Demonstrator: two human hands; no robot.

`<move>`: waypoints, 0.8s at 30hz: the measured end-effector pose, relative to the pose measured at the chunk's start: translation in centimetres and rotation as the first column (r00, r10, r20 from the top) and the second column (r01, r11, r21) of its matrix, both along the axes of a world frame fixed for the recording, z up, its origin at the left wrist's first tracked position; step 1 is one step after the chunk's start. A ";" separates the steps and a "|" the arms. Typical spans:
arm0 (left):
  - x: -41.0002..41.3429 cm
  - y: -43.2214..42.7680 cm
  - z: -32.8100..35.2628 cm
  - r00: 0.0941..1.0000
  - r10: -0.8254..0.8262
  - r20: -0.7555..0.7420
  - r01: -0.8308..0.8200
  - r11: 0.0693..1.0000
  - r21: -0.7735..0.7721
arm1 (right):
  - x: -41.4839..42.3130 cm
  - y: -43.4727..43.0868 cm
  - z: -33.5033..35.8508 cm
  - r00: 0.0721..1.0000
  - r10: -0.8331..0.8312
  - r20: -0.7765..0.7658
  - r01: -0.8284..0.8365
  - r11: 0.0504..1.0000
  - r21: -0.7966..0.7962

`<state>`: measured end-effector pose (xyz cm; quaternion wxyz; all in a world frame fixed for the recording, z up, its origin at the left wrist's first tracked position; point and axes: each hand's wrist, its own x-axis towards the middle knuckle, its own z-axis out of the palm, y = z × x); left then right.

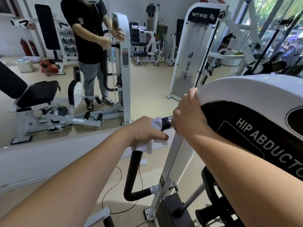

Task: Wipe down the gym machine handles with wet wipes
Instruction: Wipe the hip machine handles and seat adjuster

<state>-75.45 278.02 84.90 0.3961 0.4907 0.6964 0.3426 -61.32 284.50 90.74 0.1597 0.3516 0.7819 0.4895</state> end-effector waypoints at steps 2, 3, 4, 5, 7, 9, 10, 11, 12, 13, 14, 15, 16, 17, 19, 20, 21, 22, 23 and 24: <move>1.5 -0.8 -0.7 0.963 0.179 -0.204 -0.153 0.979 0.136 | 0.1 0.0 -0.1 1.000 0.003 -0.005 -0.003 1.000 -0.001; 2.5 -1.3 -0.9 0.886 0.258 -0.386 -0.193 0.961 0.199 | 0.1 0.1 -0.1 1.000 0.000 0.000 0.000 1.000 0.002; 3.5 -1.8 -0.9 0.765 0.309 -0.565 -0.204 0.949 0.241 | 0.0 0.1 -0.1 1.000 -0.002 0.007 0.002 1.000 0.005; 4.4 -1.9 -0.7 0.657 0.343 -0.671 -0.202 0.938 0.281 | 0.0 0.1 -0.2 1.000 -0.005 0.015 0.005 1.000 0.007; 5.9 -0.7 -0.6 0.535 0.346 -0.771 -0.148 0.936 0.318 | -0.1 0.3 -0.3 0.999 -0.009 0.034 0.008 1.000 0.014; 6.9 1.1 -0.2 0.437 0.346 -0.830 -0.087 0.935 0.344 | -0.2 0.4 -0.5 0.998 -0.019 0.054 0.018 1.000 0.011; 7.1 1.6 0.1 0.407 0.349 -0.844 -0.058 0.932 0.357 | -0.2 0.4 -0.5 0.998 -0.024 0.059 0.023 1.000 0.006; 7.0 1.9 0.2 0.403 0.338 -0.850 -0.035 0.934 0.355 | -0.2 0.4 -0.5 0.998 -0.025 0.060 0.025 1.000 0.003; 6.7 1.9 0.2 0.419 0.317 -0.851 -0.019 0.940 0.340 | -0.3 0.4 -0.5 0.998 -0.024 0.058 0.023 1.000 0.008; 6.3 1.6 0.2 0.442 0.307 -0.843 -0.014 0.942 0.335 | -0.3 0.5 -0.5 0.998 -0.024 0.061 0.023 1.000 0.018; 5.9 1.2 -0.1 0.478 0.320 -0.818 -0.021 0.935 0.354 | -0.3 0.5 -0.4 0.998 -0.027 0.064 0.026 0.999 0.023; 5.3 0.6 -0.5 0.522 0.361 -0.773 -0.052 0.918 0.393 | -0.2 0.5 -0.3 0.997 -0.029 0.065 0.028 0.999 0.015; 4.7 0.1 -1.2 0.573 0.413 -0.708 -0.108 0.894 0.434 | -0.2 0.4 -0.3 0.998 -0.025 0.058 0.025 1.000 0.000; 4.1 -0.5 -2.1 0.632 0.467 -0.619 -0.185 0.866 0.465 | -0.2 0.3 -0.2 0.999 -0.019 0.045 0.019 1.000 -0.012; 3.6 -2.0 -4.1 0.769 0.545 -0.335 -0.376 0.808 0.453 | -0.2 0.2 -0.1 0.999 -0.021 0.024 0.021 1.000 -0.003; 3.5 -2.9 -5.1 0.809 0.566 -0.158 -0.467 0.783 0.410 | -0.2 0.2 -0.1 0.999 -0.024 0.024 0.024 1.000 0.008; 3.6 -3.6 -6.0 0.815 0.580 -0.008 -0.541 0.765 0.351 | -0.2 0.2 -0.2 0.999 -0.022 0.026 0.022 1.000 0.011; 3.8 -4.1 -6.9 0.799 0.593 0.104 -0.594 0.749 0.293 | -0.2 0.2 -0.3 0.999 -0.018 0.029 0.018 1.000 0.011; 4.1 -4.6 -7.6 0.774 0.607 0.180 -0.633 0.736 0.242 | -0.2 0.2 -0.4 0.999 -0.014 0.033 0.013 1.000 0.015; 4.3 -4.8 -8.0 0.752 0.621 0.219 -0.658 0.722 0.212 | -0.2 0.3 -0.4 0.999 -0.011 0.032 0.010 1.000 0.022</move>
